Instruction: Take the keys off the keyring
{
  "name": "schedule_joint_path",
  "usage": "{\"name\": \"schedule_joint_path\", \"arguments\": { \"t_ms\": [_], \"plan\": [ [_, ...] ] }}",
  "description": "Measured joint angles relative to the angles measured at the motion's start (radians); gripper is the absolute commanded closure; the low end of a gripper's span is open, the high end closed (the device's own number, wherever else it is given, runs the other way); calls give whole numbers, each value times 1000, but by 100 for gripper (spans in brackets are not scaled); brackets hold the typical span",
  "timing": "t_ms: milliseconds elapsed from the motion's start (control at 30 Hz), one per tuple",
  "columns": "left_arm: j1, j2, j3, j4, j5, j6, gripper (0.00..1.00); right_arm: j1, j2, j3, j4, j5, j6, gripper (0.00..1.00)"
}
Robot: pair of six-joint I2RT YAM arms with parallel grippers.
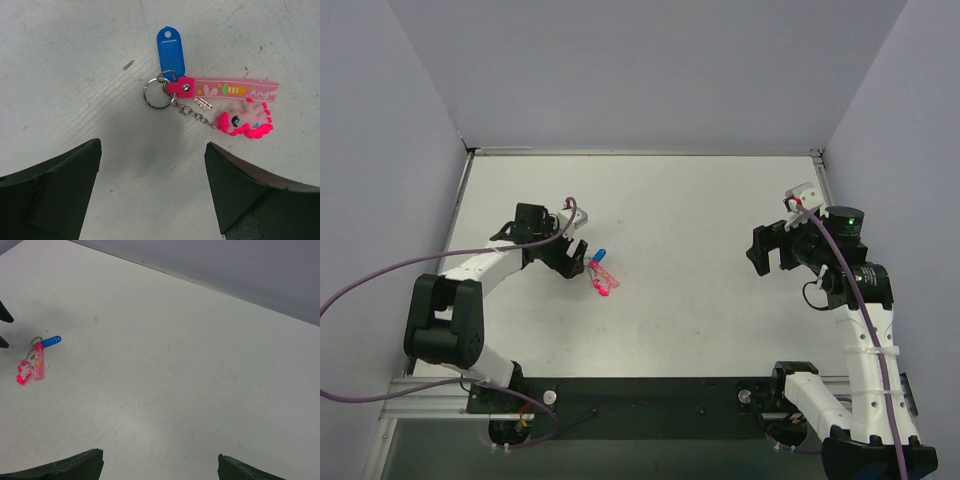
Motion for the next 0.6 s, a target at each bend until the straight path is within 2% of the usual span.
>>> {"name": "schedule_joint_path", "arguments": {
  "t_ms": [300, 400, 467, 600],
  "plan": [
    [-27, 148, 82, 16, 47, -23, 19, 0, 2, -12, 10, -3, 0, 0],
    [-27, 172, 104, 28, 74, -30, 26, 0, 2, -15, 13, -5, 0, 0],
    [-27, 188, 117, 35, 94, -33, 38, 0, 2, -16, 13, -6, 0, 0],
    [-27, 228, 147, 42, 145, -21, 55, 0, 2, -17, 14, -9, 0, 0]
  ]
}}
